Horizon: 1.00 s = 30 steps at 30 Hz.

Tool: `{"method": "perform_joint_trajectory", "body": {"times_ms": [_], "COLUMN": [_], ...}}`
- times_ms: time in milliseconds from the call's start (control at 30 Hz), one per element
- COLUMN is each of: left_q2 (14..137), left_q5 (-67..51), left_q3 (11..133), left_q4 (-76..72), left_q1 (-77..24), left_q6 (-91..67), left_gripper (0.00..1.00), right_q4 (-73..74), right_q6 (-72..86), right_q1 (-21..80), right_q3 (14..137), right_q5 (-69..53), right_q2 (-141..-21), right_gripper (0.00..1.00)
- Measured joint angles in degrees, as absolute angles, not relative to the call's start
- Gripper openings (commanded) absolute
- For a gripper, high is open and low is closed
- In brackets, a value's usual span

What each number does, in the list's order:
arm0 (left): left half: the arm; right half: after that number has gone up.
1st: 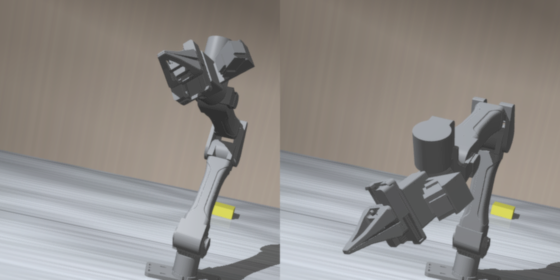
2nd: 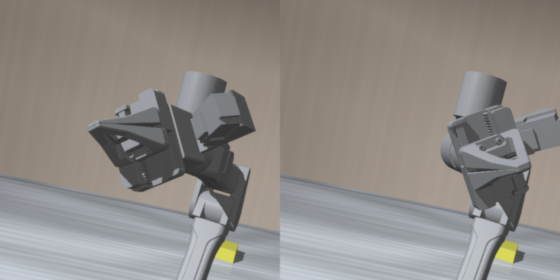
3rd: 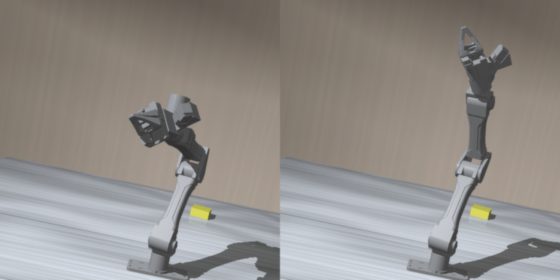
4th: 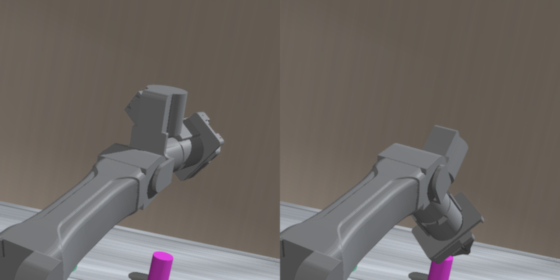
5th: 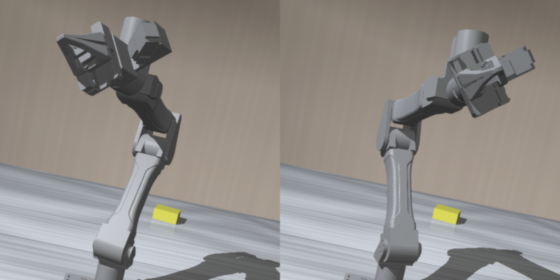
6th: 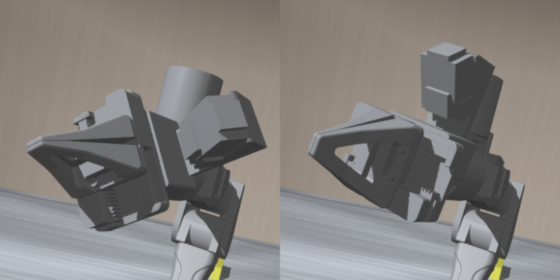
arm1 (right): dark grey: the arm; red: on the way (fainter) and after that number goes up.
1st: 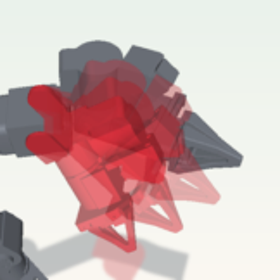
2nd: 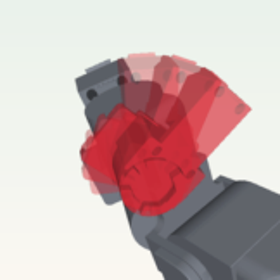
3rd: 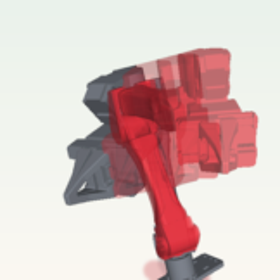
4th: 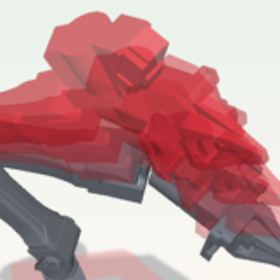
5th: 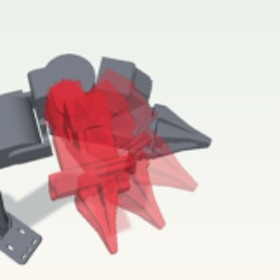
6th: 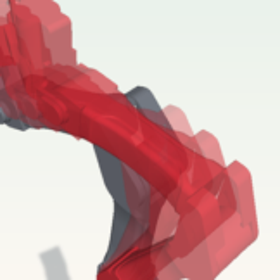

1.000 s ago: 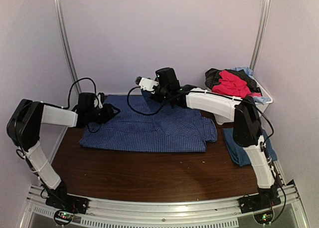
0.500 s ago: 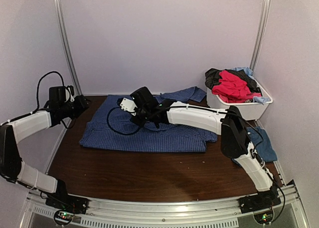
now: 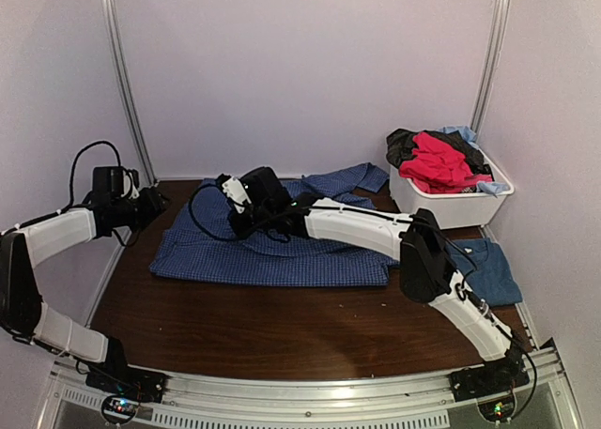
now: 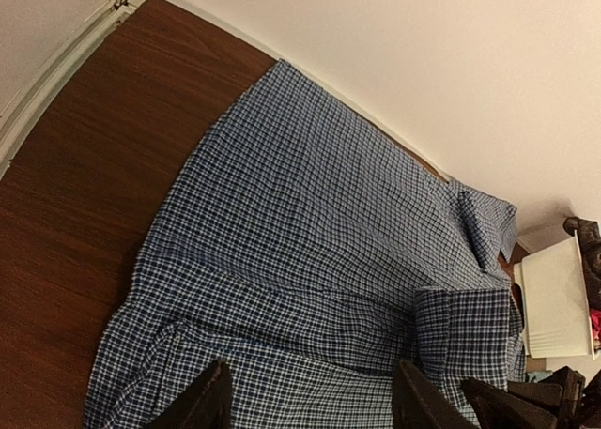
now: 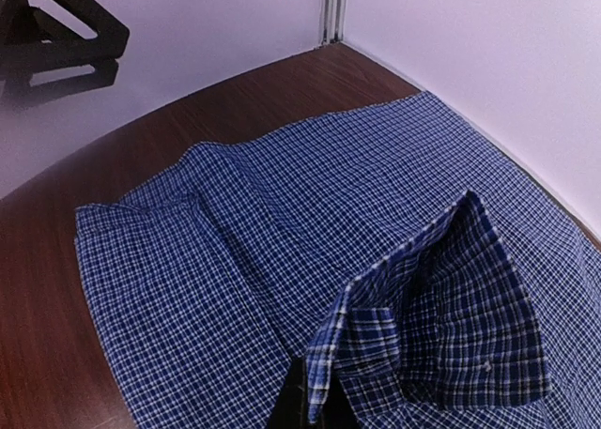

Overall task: Fold and stack the mixed laundry pile
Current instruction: Fold the flattened shirt at the center of the board.

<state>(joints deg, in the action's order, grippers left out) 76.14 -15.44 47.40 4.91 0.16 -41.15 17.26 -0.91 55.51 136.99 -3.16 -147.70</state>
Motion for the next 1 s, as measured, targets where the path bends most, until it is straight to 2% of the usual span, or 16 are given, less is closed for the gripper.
{"method": "perform_joint_trajectory", "body": {"times_ms": [467,500,533,567,600,767,867,1000], "left_q2": [76.18,76.25,76.31,76.42,76.58,77.45,77.76,77.78], "left_q5": [-15.99,-16.12,-16.32,-16.45,-16.6,-16.84,-17.52,-18.9], "left_q3": [47.33,47.33,47.33,47.33,47.33,47.33,47.35,47.37], "left_q4": [6.59,6.59,6.59,6.61,6.63,7.49,7.55,7.27], "left_q1": [3.18,3.25,3.29,3.29,3.31,3.33,3.33,3.31], "left_q6": [-39.9,-39.81,-39.7,-39.62,-39.51,-38.92,-38.22,-37.19], "left_gripper": [0.64,0.65,0.66,0.67,0.67,0.72,0.73,0.73], "right_q4": [4.47,3.9,3.25,2.87,2.31,1.39,0.12,-0.36], "right_q6": [15.29,16.05,16.69,17.15,17.85,18.02,17.02,15.97], "right_q1": [55.51,55.51,55.51,55.51,55.51,55.42,55.22,54.89], "right_q3": [140.81,141.29,141.64,141.97,142.15,141.69,136.14,125.71], "right_q5": [-11.0,-11.27,-11.62,-12.01,-12.64,-18.98,-21.91,-24.45], "right_q2": [-151.33,-152.0,-152.73,-153.4,-154.01,-155.39,-152.53,-145.38], "right_gripper": [0.0,0.03,0.15,0.31,0.42,0.79,0.82,0.8]}}
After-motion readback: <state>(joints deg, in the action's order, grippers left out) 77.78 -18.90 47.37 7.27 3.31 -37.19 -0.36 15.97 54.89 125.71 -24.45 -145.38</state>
